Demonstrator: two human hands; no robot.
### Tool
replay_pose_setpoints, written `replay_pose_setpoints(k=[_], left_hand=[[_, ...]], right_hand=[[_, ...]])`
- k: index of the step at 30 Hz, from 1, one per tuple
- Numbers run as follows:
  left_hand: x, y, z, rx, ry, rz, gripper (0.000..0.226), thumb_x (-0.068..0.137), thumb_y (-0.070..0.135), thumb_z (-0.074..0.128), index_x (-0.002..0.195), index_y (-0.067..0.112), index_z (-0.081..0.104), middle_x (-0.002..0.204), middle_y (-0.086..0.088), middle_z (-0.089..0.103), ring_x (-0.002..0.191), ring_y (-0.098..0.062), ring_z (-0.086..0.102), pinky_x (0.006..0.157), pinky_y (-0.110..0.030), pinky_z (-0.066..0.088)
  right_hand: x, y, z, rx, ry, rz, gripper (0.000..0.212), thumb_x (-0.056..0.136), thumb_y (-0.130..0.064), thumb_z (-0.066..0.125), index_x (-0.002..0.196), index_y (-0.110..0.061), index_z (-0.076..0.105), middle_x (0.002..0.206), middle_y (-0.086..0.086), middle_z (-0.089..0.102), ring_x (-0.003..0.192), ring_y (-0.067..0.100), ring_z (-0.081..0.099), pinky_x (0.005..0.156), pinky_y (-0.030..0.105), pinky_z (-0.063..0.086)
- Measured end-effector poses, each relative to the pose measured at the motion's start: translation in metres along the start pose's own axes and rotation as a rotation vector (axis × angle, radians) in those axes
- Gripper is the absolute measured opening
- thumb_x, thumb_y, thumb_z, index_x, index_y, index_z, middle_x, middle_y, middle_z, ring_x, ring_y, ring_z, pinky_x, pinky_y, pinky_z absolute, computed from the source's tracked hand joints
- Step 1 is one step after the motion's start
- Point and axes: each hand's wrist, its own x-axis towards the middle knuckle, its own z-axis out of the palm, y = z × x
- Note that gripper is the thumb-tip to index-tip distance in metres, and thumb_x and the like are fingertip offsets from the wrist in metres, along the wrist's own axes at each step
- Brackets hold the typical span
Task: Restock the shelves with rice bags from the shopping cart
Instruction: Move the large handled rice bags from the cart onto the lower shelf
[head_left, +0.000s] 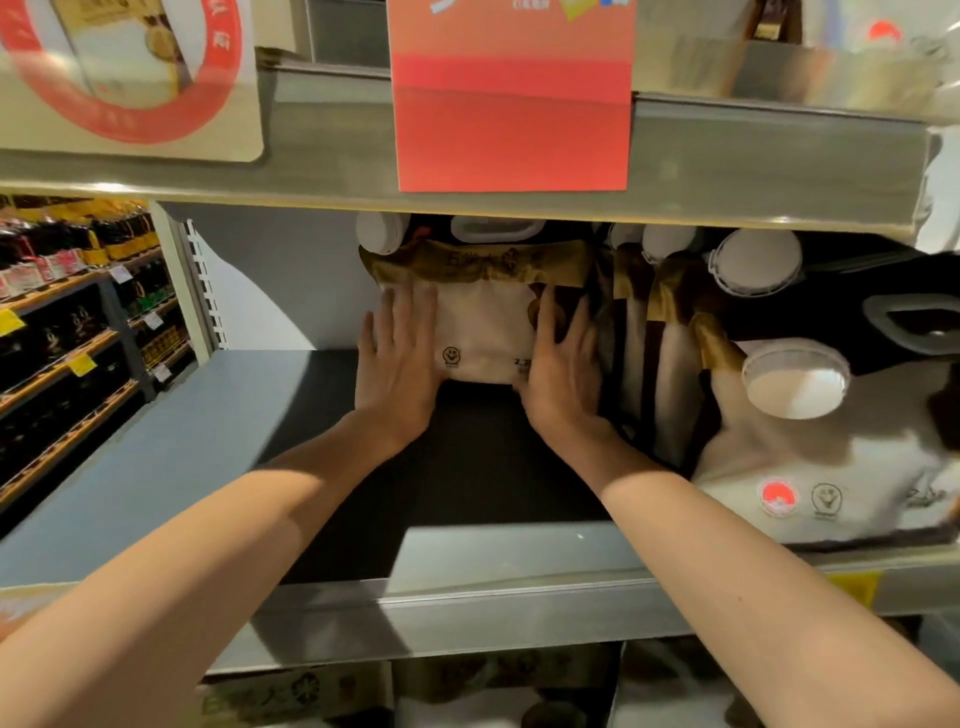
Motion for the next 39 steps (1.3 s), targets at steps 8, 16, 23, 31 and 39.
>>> replay_pose_setpoints(k=[8,16,23,31,39], left_hand=[[0.000,0.006,0.016,0.007,-0.141,0.075,0.074,0.104,0.045,0.033,0.155,0.030,-0.018,0.162,-0.009,-0.025,0.148,-0.037,-0.022,0.119,-0.057,-0.006],[0.016,0.001,0.021,0.036,-0.295,0.080,0.072,0.106,0.039,0.027,0.142,0.030,-0.035,0.153,-0.016,-0.041,0.126,-0.031,-0.051,0.117,-0.048,-0.017],[0.009,-0.005,-0.009,-0.184,-0.560,0.002,0.075,0.102,0.033,0.047,0.158,0.028,-0.002,0.162,-0.002,-0.026,0.149,-0.029,-0.022,0.122,-0.050,0.006],[-0.046,0.015,-0.070,-0.525,-0.688,-0.130,0.042,0.099,0.028,0.056,0.140,0.022,0.051,0.141,-0.003,0.052,0.127,-0.021,0.051,0.105,-0.031,0.038],[-0.096,0.088,-0.103,-0.988,-0.329,-0.223,0.022,0.094,0.016,0.059,0.112,0.020,0.070,0.103,0.003,0.073,0.093,-0.014,0.069,0.088,-0.033,0.056]], right_hand=[[0.010,0.001,0.017,-0.057,-0.039,-0.158,0.089,0.091,-0.022,0.065,0.154,-0.031,0.003,0.155,0.013,0.007,0.137,0.035,0.022,0.099,0.044,0.047],[0.029,-0.002,0.027,0.005,-0.170,-0.111,0.095,0.093,-0.015,0.059,0.153,-0.035,-0.012,0.158,0.008,-0.007,0.143,0.037,0.010,0.100,0.046,0.044],[0.012,-0.013,0.006,0.173,-0.347,-0.014,0.091,0.092,-0.002,0.053,0.155,-0.032,-0.006,0.162,0.006,-0.013,0.149,0.033,0.000,0.118,0.051,0.024],[-0.036,0.006,-0.046,0.797,-0.431,0.267,0.054,0.096,-0.009,0.055,0.146,-0.019,0.039,0.134,0.012,0.055,0.121,0.027,0.056,0.101,0.043,0.050],[-0.131,0.038,-0.144,1.190,-0.271,0.270,0.026,0.096,-0.003,0.054,0.120,-0.010,0.060,0.107,0.009,0.070,0.094,0.020,0.071,0.078,0.029,0.060]])
